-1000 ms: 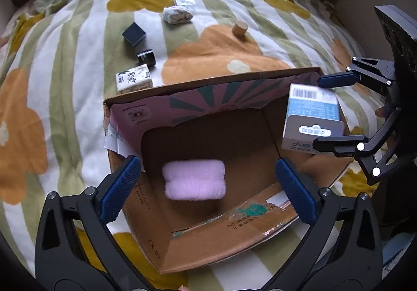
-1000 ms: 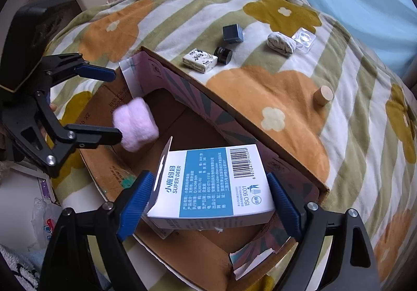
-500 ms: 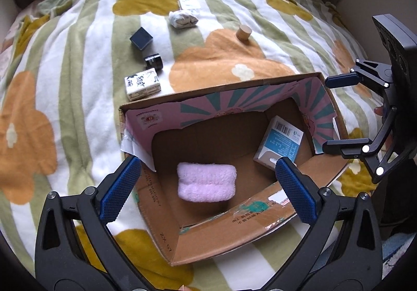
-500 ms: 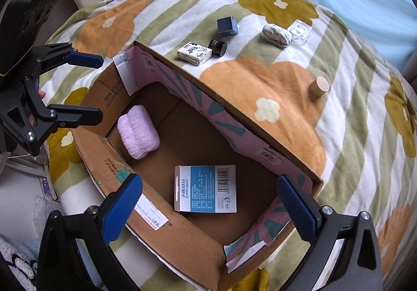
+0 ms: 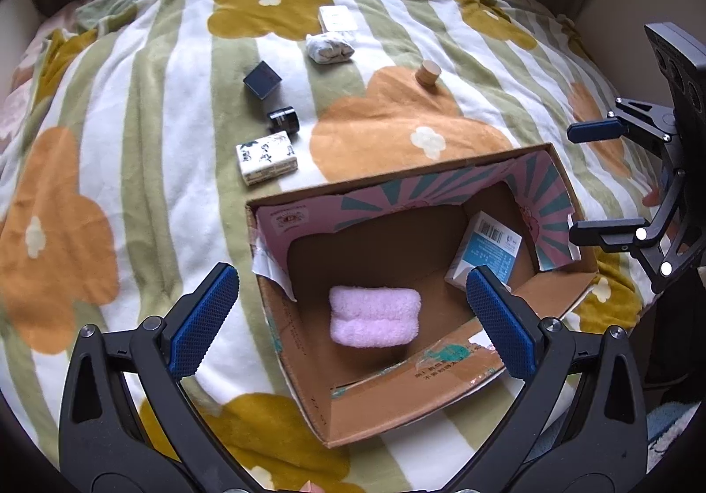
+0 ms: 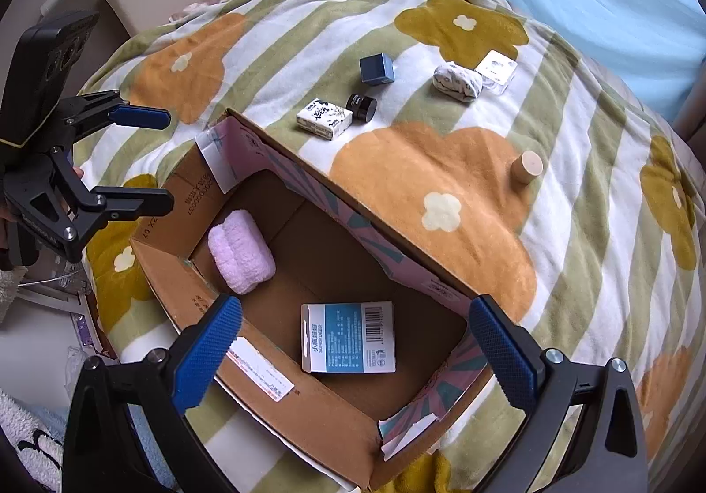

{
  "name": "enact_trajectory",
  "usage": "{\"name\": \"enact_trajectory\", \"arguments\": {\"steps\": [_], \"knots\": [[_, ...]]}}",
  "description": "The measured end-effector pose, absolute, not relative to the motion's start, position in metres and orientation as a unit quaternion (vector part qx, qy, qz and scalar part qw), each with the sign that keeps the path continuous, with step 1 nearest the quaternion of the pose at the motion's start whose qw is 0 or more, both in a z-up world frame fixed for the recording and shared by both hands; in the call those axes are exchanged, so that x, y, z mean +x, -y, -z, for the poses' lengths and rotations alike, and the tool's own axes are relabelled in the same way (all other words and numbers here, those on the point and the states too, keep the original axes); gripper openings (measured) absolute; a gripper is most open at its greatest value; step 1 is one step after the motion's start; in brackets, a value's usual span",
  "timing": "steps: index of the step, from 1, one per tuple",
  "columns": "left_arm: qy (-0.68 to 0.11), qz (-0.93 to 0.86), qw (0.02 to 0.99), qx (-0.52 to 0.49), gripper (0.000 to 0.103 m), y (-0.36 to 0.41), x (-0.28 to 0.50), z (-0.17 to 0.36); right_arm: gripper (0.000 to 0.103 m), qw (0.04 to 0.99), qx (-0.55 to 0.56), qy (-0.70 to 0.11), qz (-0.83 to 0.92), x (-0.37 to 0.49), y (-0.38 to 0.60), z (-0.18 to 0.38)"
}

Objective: Organize objects
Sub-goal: 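Move both tools back toward the remaining items on the bed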

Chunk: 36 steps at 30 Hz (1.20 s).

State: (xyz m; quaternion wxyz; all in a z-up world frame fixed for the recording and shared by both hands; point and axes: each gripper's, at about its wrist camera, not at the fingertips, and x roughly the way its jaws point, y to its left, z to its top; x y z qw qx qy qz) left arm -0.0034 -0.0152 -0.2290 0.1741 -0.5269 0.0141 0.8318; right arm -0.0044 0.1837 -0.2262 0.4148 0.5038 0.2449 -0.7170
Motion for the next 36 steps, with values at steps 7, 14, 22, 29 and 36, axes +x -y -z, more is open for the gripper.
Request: {"name": "enact_trajectory", "arguments": {"steps": [7, 14, 22, 29, 36], "knots": [[-0.001, -0.836, 0.169, -0.522, 0.103, 0.030, -0.026, 0.220, 0.103, 0.418, 0.500, -0.224, 0.725, -0.015, -0.173, 0.215], [0.003, -0.829, 0.171, -0.532, 0.103, 0.043, -0.062, 0.215, 0.103, 0.416, 0.493, -0.198, 0.739, -0.041, -0.156, 0.198], [0.024, -0.806, 0.172, -0.566, 0.103, 0.057, -0.127, 0.226, 0.103, 0.398, 0.482, -0.160, 0.764, -0.094, -0.127, 0.183], [0.040, -0.765, 0.176, -0.618, 0.103, 0.053, -0.186, 0.265, 0.103, 0.373, 0.517, -0.098, 0.764, -0.158, -0.102, 0.198], [0.037, -0.739, 0.163, -0.652, 0.102, 0.054, -0.216, 0.312, 0.103, 0.334, 0.524, -0.079, 0.779, -0.204, -0.081, 0.228]]}}
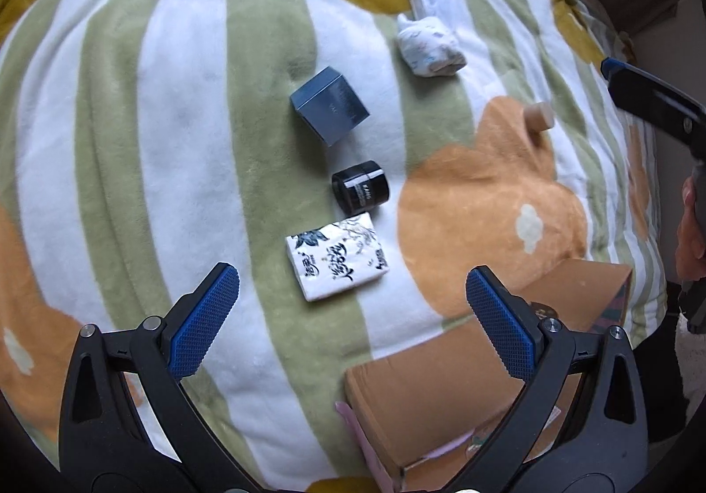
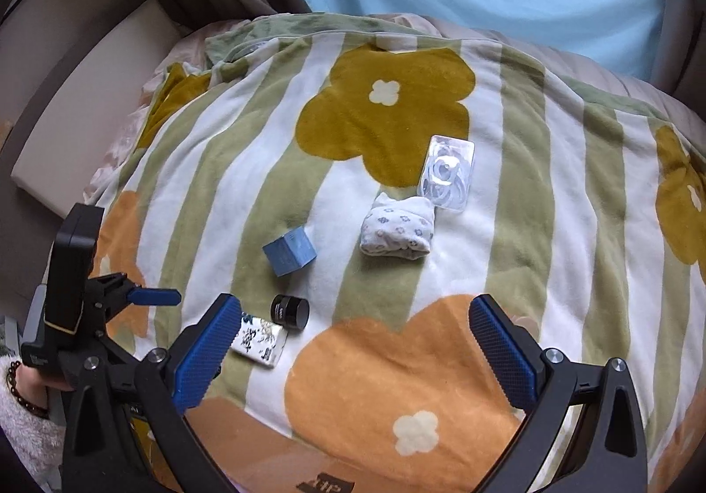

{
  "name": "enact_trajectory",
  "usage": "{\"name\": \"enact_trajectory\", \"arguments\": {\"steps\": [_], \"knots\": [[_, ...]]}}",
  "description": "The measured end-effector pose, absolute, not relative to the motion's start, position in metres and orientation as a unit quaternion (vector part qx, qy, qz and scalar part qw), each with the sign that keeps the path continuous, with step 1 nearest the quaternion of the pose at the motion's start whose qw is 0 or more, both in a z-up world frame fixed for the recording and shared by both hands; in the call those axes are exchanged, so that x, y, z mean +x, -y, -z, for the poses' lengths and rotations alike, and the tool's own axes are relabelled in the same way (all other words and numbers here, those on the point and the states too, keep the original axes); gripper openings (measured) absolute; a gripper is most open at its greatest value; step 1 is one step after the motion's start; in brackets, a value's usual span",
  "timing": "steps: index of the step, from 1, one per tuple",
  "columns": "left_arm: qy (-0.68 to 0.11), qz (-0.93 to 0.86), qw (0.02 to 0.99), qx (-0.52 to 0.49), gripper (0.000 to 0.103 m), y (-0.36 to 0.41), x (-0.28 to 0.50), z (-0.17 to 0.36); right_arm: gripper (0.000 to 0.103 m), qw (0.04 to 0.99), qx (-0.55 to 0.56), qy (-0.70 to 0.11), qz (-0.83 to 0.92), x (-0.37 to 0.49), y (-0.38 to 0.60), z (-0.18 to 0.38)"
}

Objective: Organize objects
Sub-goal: 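Move both tools back toward the remaining items on the bed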

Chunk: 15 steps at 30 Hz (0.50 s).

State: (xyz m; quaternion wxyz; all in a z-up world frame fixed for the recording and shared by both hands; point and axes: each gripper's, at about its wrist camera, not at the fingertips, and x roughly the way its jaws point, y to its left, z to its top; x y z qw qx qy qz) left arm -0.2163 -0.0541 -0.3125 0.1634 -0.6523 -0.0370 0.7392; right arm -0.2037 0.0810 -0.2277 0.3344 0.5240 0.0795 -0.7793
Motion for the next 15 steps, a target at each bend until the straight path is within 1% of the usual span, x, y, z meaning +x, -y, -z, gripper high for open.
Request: {"name": "enact_trajectory", "arguments": {"steps": [7, 15], "knots": [[0.049, -0.729, 0.156, -0.665, 0.102, 0.050, -0.222, 0.352, 0.103, 0.318, 0.524, -0.078, 0.787, -0.236, -0.061, 0.265], [0.057, -0.731, 0.161, -0.660, 0.099, 0.044, -0.223, 0.377, 0.103, 0.309, 0.535, -0.090, 0.782, -0.255, -0.042, 0.303]]}}
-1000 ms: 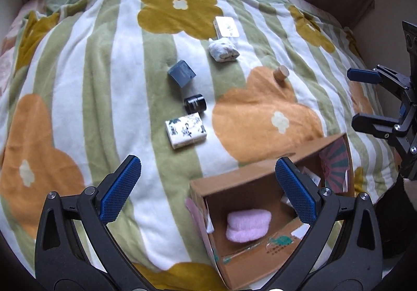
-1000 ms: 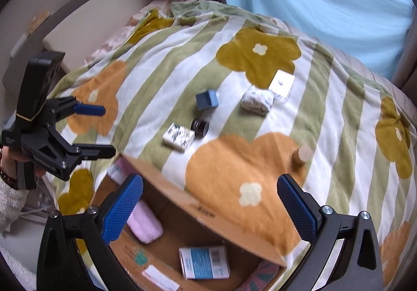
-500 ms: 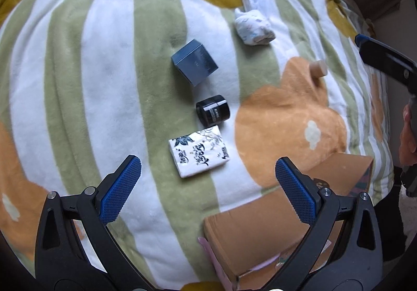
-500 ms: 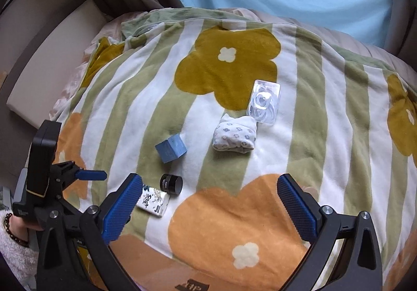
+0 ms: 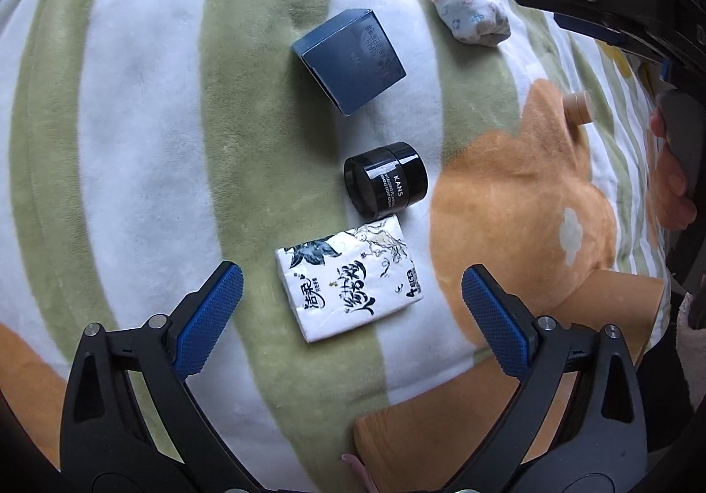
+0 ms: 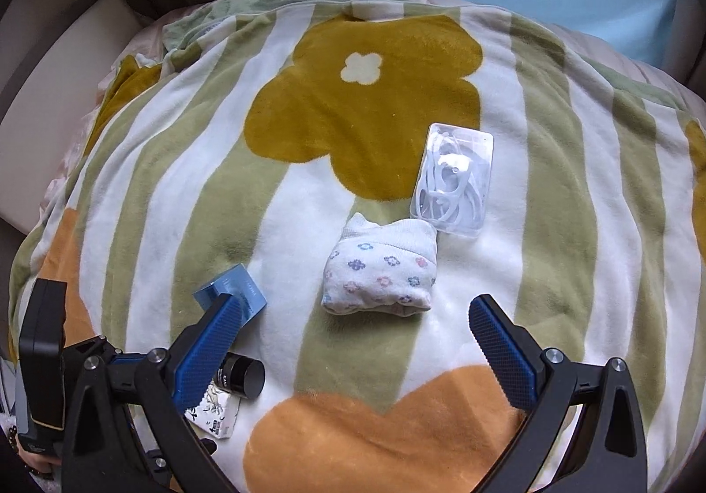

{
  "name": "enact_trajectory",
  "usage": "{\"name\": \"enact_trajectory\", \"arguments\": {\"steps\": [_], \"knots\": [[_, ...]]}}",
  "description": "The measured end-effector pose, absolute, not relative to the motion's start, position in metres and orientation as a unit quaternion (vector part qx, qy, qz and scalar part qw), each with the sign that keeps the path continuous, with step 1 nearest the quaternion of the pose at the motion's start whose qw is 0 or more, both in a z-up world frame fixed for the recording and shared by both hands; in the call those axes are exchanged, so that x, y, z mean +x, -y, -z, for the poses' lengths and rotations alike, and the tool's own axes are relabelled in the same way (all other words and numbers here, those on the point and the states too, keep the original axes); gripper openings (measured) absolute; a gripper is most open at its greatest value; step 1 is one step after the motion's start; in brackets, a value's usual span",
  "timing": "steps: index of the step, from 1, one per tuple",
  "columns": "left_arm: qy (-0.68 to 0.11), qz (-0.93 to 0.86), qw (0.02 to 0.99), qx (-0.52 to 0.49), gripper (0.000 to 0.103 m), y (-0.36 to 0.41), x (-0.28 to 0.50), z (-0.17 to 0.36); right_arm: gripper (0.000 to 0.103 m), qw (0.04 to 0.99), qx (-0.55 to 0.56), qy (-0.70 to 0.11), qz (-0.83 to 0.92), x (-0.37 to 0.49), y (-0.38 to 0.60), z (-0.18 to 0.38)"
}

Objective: Organize objects
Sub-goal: 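Move both tools back toward the remaining items on the bed, then grasp the white tissue pack with the left tool while the right tool grasps the sock bundle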

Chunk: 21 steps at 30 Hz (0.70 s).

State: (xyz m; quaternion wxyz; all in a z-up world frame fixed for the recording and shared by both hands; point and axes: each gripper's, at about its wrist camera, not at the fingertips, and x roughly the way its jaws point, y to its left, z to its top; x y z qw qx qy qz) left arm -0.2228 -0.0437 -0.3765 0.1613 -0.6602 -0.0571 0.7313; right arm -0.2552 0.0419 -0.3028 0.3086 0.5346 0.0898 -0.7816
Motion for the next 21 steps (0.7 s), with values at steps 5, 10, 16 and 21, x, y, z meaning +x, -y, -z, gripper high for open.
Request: {"name": "enact_trajectory", "arguments": {"steps": [5, 10, 16, 21], "knots": [[0.077, -0.736, 0.165, -0.652, 0.097, 0.045, -0.225, 0.383, 0.103, 0.296, 0.535, -0.098, 0.785, -0.264, -0.036, 0.322], [0.082, -0.732, 0.172, -0.654, 0.090, 0.042, -0.229, 0.390, 0.103, 0.288, 0.537, -0.103, 0.786, -0.273, -0.031, 0.334], [0.073, -0.733, 0.179, -0.652, 0.080, 0.041, -0.228, 0.390, 0.091, 0.283, 0.541, -0.107, 0.785, -0.275, -0.026, 0.341], [0.064, -0.733, 0.179, -0.653, 0.068, 0.045, -0.227, 0.392, 0.083, 0.278, 0.542, -0.113, 0.785, -0.275, -0.022, 0.344]]}}
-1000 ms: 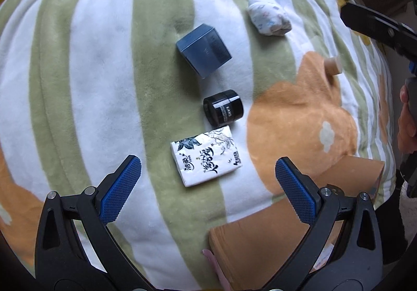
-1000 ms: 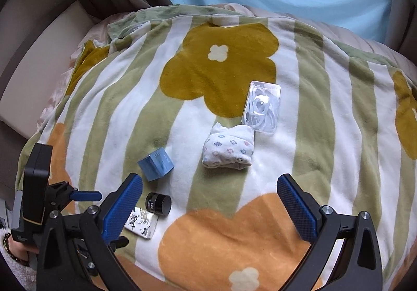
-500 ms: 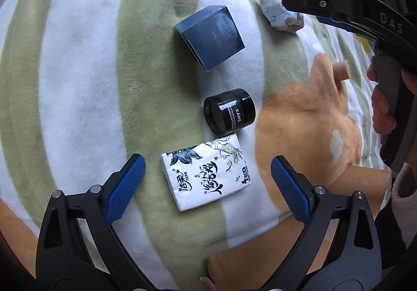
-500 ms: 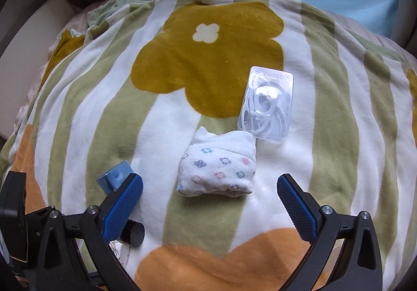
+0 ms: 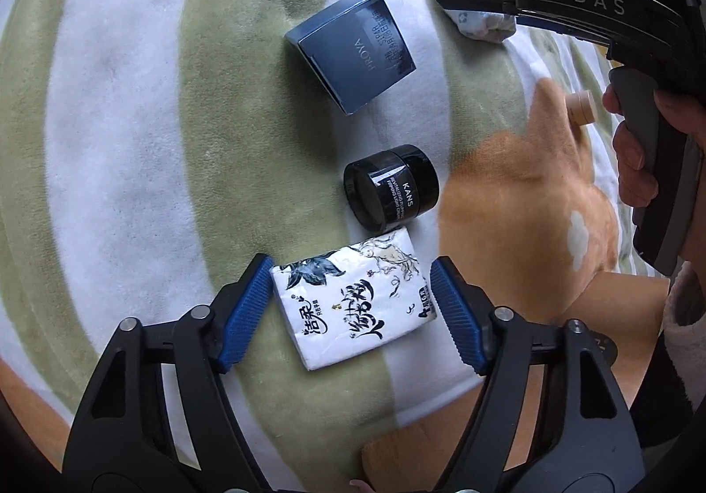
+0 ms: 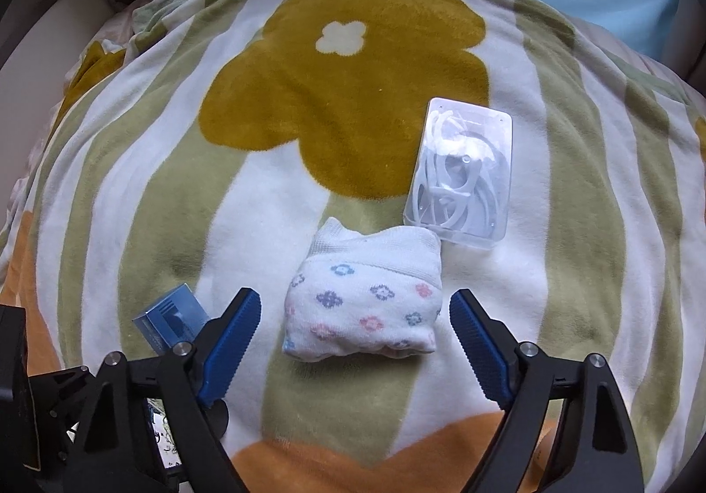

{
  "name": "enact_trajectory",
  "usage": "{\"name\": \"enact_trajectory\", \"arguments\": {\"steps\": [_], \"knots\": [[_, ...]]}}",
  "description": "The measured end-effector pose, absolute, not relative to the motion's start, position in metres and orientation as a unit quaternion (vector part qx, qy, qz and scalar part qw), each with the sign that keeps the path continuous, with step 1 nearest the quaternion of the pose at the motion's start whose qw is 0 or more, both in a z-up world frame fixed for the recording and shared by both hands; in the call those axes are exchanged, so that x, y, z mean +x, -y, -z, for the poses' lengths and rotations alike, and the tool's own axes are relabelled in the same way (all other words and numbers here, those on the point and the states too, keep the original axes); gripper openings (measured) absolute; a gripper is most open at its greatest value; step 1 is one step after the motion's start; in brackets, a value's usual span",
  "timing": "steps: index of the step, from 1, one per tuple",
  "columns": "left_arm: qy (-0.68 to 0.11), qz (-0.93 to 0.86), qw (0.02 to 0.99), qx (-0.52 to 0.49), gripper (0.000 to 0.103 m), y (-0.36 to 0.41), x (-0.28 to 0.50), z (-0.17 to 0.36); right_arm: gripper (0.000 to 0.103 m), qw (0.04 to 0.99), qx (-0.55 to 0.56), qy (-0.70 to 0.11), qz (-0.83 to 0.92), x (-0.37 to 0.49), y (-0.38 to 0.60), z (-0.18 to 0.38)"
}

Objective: Organize objects
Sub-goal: 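Grasp the white tissue pack with the left tool while the right tool grasps the sock bundle, then lift both items over the cardboard box and release them inside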

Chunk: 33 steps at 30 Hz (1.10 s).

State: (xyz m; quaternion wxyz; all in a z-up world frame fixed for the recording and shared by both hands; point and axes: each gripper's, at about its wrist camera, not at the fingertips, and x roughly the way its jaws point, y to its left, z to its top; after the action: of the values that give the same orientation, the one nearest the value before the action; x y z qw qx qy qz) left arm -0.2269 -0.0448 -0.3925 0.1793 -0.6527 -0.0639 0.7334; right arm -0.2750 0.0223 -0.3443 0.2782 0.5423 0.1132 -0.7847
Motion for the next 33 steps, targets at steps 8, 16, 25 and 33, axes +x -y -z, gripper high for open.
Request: {"name": "enact_trajectory", "arguments": {"steps": [8, 16, 25, 33], "knots": [[0.055, -0.736, 0.181, -0.650, 0.065, 0.046, -0.225, 0.392, 0.066, 0.256, 0.552, -0.113, 0.785, -0.279, -0.021, 0.350], [0.068, -0.737, 0.185, -0.646, 0.063, 0.051, -0.223, 0.386, 0.064, 0.250, 0.547, -0.114, 0.791, -0.275, -0.021, 0.348], [0.082, -0.751, 0.182, -0.629, 0.063, 0.060, -0.223, 0.363, 0.063, 0.256, 0.542, -0.114, 0.793, -0.270, -0.022, 0.338], [0.089, -0.768, 0.177, -0.609, 0.063, 0.066, -0.217, 0.333, 0.063, 0.268, 0.528, -0.111, 0.798, -0.262, -0.020, 0.315]]}}
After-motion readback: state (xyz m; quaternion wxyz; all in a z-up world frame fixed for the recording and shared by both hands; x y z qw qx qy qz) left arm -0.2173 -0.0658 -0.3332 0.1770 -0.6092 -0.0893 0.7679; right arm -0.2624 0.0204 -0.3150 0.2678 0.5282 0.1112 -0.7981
